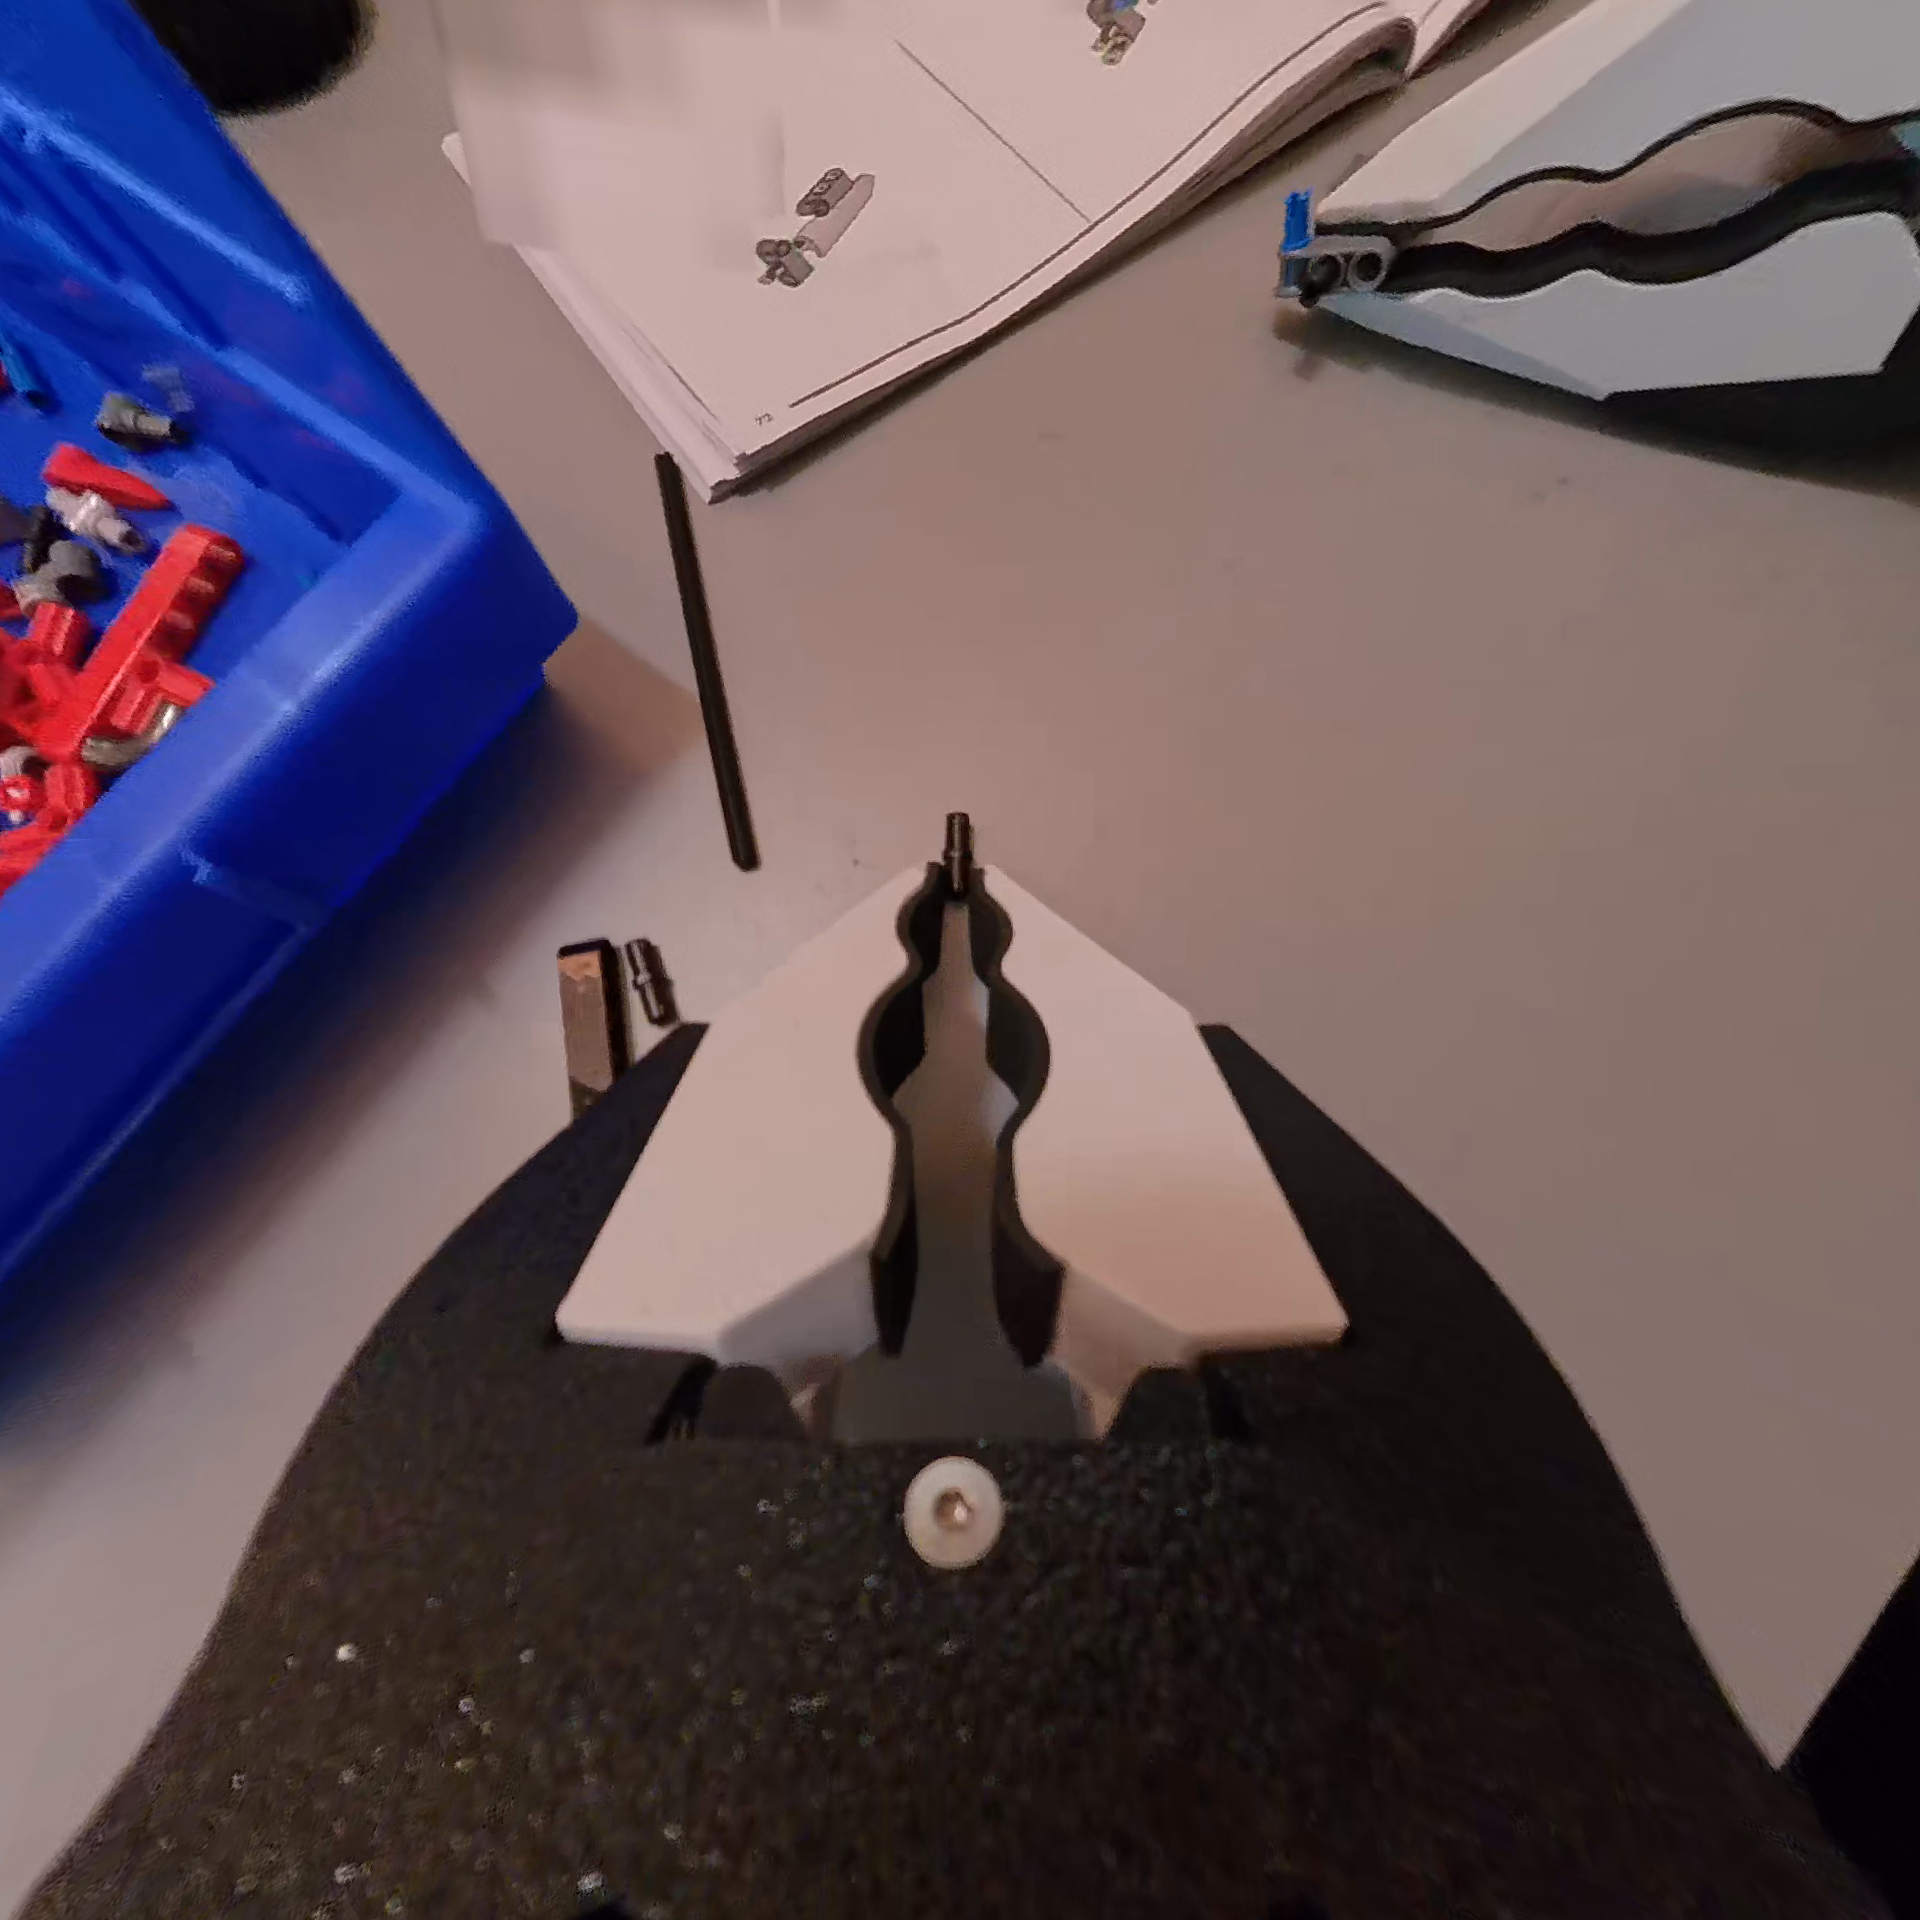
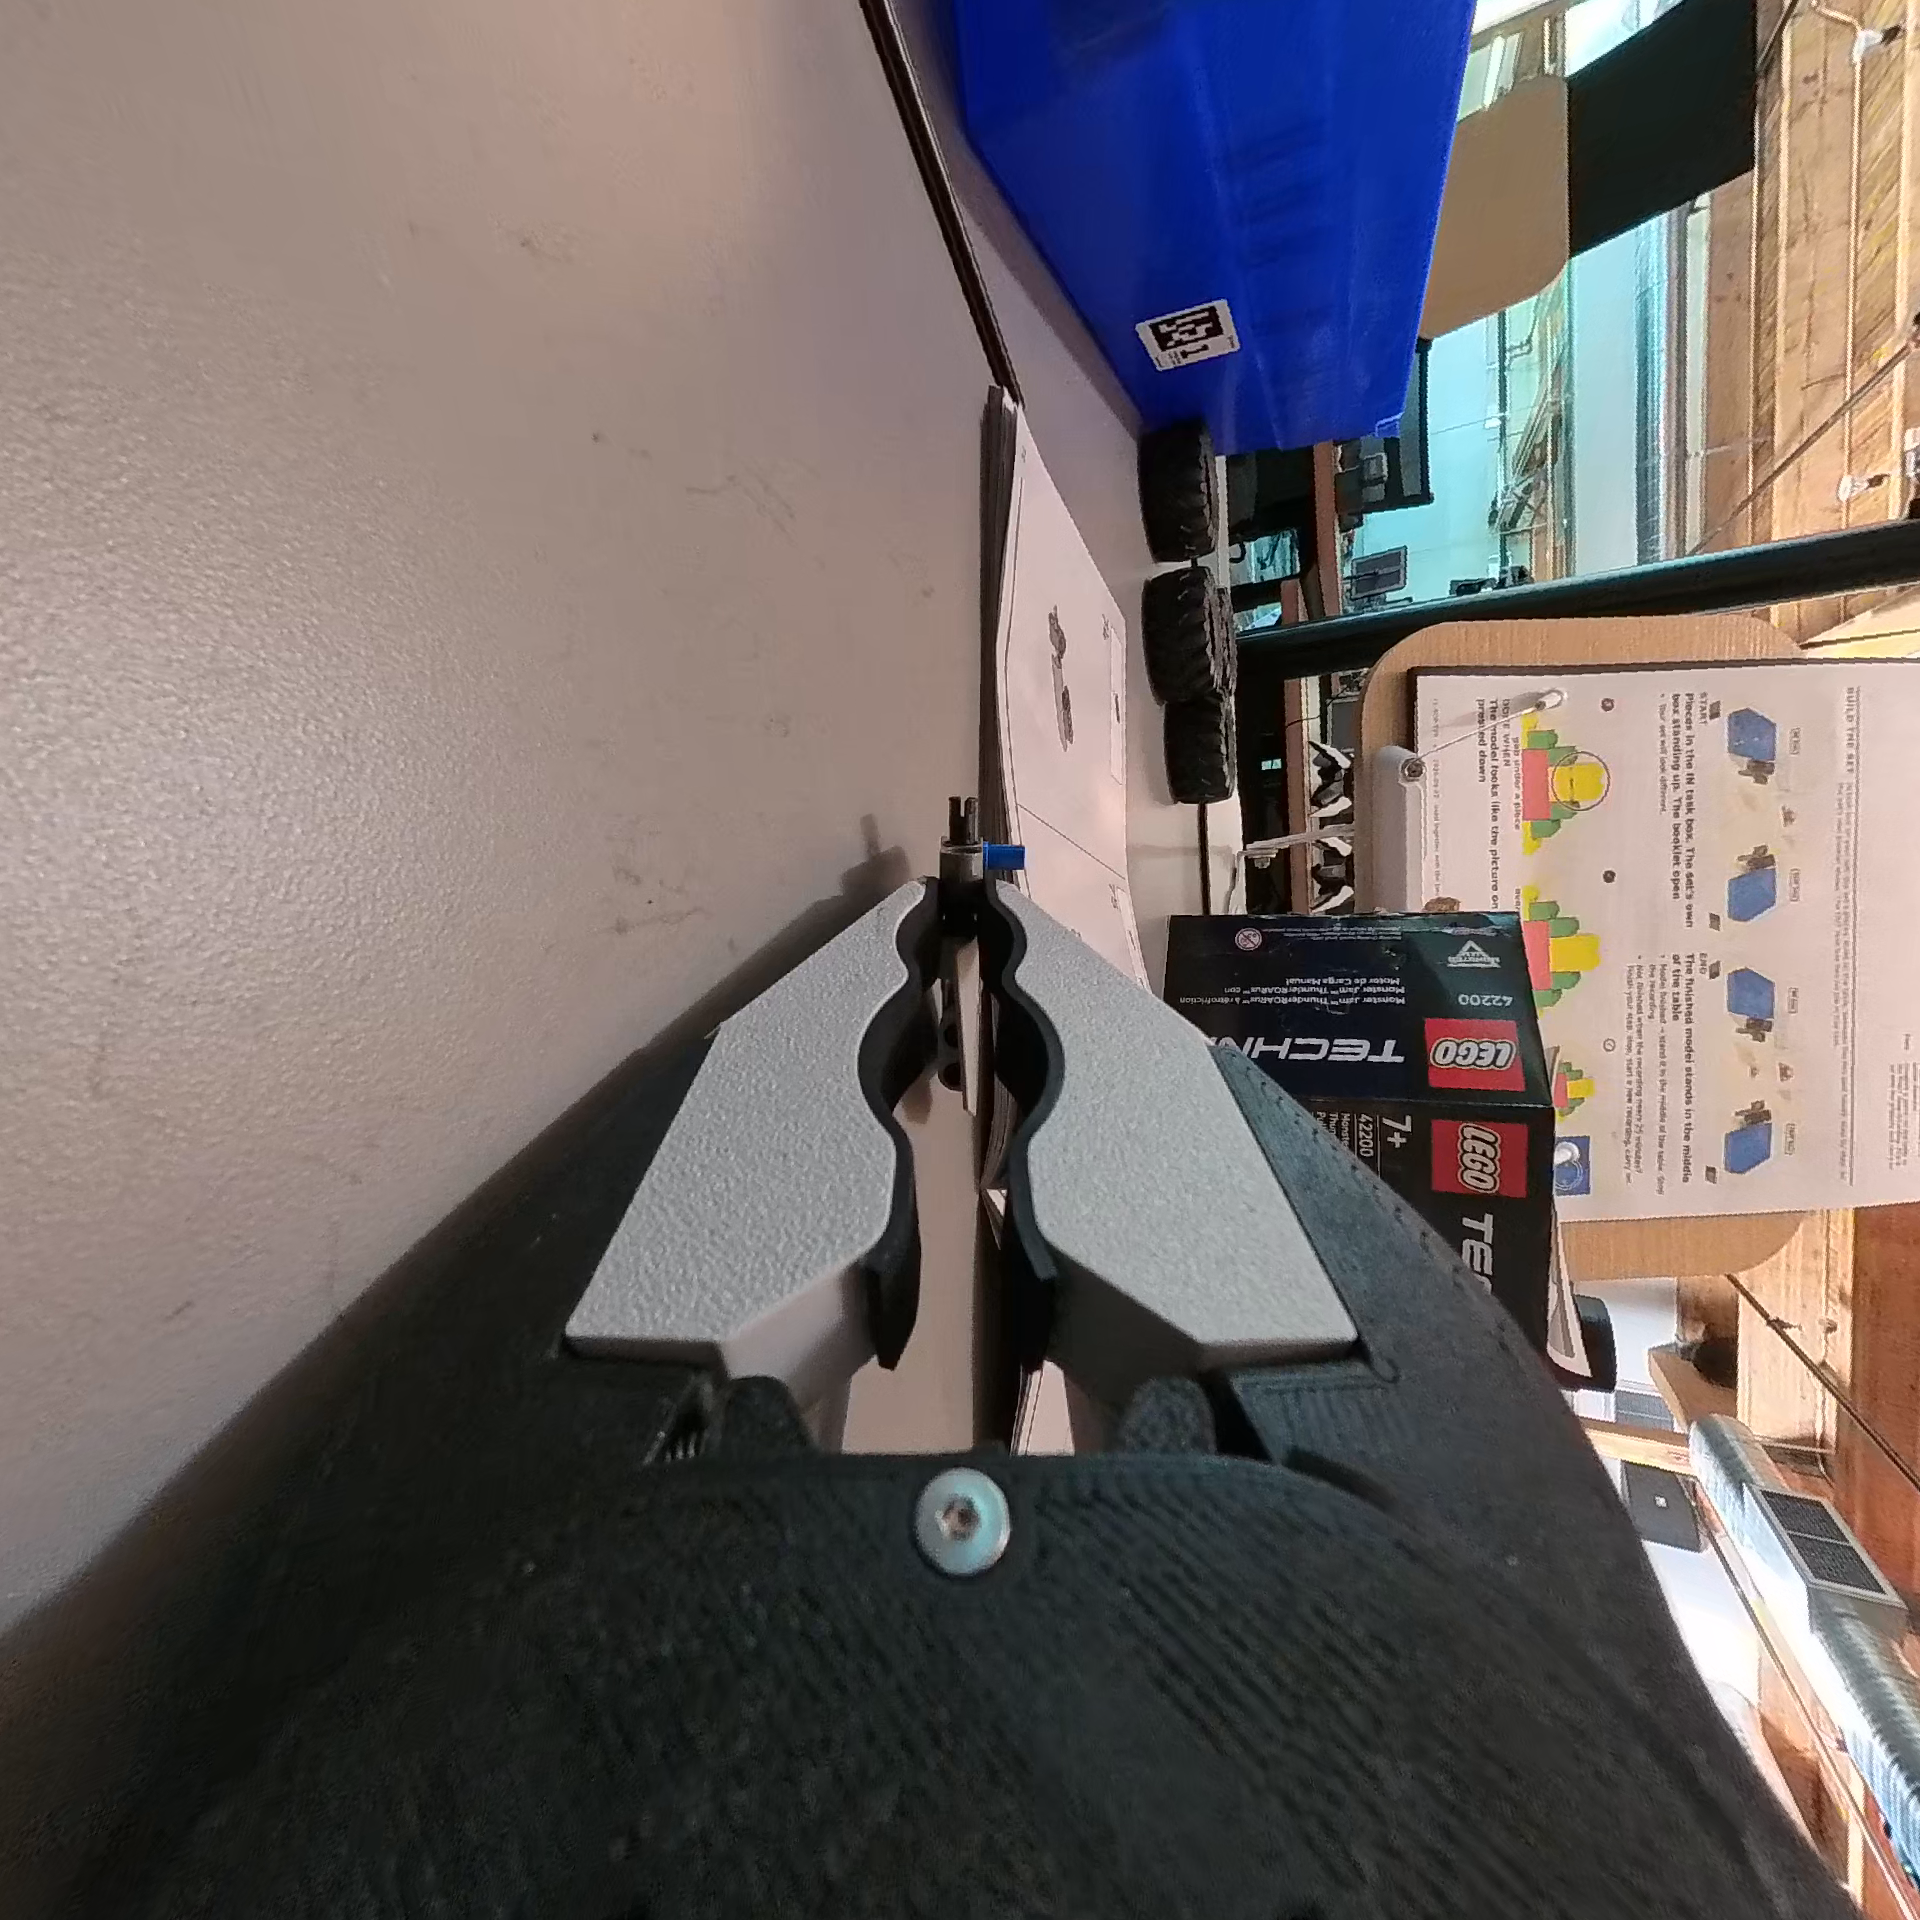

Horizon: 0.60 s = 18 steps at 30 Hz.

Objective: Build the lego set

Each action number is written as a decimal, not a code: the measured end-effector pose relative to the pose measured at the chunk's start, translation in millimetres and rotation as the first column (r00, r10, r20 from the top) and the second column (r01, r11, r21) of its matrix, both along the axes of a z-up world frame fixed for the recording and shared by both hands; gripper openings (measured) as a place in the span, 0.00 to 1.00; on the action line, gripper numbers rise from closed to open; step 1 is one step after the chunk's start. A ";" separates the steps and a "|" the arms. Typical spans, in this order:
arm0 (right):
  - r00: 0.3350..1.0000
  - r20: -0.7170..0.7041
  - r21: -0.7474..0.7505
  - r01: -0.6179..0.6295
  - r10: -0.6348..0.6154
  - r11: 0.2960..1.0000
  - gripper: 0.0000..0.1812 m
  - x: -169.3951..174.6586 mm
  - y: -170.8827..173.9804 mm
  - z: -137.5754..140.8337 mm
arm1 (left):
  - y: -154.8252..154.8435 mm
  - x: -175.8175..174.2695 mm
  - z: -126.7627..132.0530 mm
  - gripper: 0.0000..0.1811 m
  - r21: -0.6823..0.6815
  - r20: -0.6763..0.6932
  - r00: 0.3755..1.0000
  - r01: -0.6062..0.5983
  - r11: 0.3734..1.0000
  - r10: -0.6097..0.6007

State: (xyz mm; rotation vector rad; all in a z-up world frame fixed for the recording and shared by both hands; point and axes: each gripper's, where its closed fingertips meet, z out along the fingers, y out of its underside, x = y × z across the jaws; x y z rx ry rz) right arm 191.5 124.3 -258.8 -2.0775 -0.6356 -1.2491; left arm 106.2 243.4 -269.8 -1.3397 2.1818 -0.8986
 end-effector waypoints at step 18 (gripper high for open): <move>1.000 0.015 0.000 0.002 -0.002 1.000 0.03 -2.5 0.2 -1.5 | -106.2 57.8 17.1 0.01 0.251 0.208 0.903 0.323 0.913 -0.377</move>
